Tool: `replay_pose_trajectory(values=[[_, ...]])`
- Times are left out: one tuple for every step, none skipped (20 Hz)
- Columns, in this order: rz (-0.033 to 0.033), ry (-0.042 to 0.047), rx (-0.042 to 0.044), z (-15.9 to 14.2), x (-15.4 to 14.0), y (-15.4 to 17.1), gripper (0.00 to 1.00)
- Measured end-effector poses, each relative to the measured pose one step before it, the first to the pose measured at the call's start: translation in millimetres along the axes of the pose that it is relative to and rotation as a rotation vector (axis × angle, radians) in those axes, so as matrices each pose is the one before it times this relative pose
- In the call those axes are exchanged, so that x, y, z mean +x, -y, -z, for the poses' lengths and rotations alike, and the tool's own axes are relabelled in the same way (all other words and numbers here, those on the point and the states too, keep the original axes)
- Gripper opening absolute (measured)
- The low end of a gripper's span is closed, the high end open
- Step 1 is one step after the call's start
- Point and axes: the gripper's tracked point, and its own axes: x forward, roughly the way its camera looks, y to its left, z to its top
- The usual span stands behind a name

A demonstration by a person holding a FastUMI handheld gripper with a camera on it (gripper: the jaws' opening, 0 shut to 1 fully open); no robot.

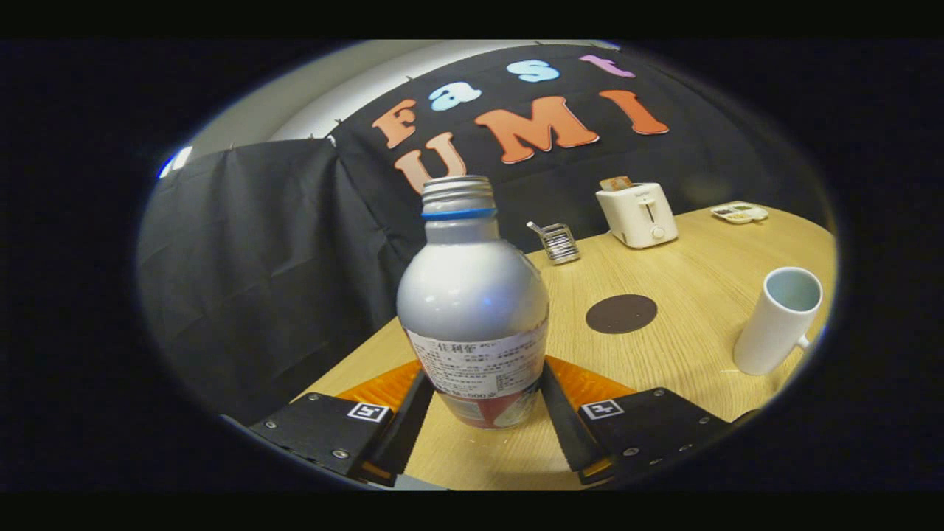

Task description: Take the bottle from table, then pour the juice into the cup, finally place the bottle on the coaster

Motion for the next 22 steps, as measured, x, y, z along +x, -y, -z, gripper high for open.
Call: replay_pose_trajectory(values=[[0.0047,0.01002,0.02601,-4.41,-3.57,3.96,0.79],[0.00473,0.0086,0.02764,-3.85,-2.92,3.33,0.79],[0.00354,0.00923,0.03178,-2.66,-2.16,3.42,0.79],[0.00534,0.00639,0.03254,-1.1,-0.12,3.61,0.79],[0.0033,-0.00074,0.03434,1.08,-2.39,3.03,0.79],[-0.00115,-0.00049,0.03854,0.55,0.01,2.08,0.79],[-0.00441,0.00103,0.04021,0.66,-2.84,1.64,0.79],[-0.0023,0.00163,0.04355,-0.49,-1.46,1.95,0.79],[-0.00443,0.00374,0.04443,-1.05,-2.36,0.75,0.79],[-0.00244,0.00597,0.04416,-2.52,-1.08,2.18,0.79],[-0.00483,0.0037,0.03629,-1.09,-0.05,0.69,0.79],[0.0,-0.00371,0.03076,0.38,0.89,1.41,0.78],[-0.00377,-0.00231,0.02458,1.16,-0.14,0.99,0.78],[-0.0008,0.00306,0.02683,-0.18,0.19,0.84,0.78],[-0.00408,0.00514,0.02734,-1.84,-2.43,-0.33,0.78],[-0.00376,0.00372,0.03256,-0.54,-2.69,-0.46,0.78],[-0.0058,-0.00019,0.02936,-1.04,0.28,-0.65,0.78],[-0.00799,-0.0075,0.02889,1.46,0.81,0.35,0.78],[-0.00701,-0.00676,0.03253,0.68,-1.19,-1.65,0.78],[-0.00585,-0.00315,0.0346,-1.43,0.3,0.37,0.78],[-0.00617,-0.00103,0.03104,-0.47,-0.27,0.67,0.78],[-0.00147,-0.0002,0.02317,-0.34,1.52,1.13,0.78]])
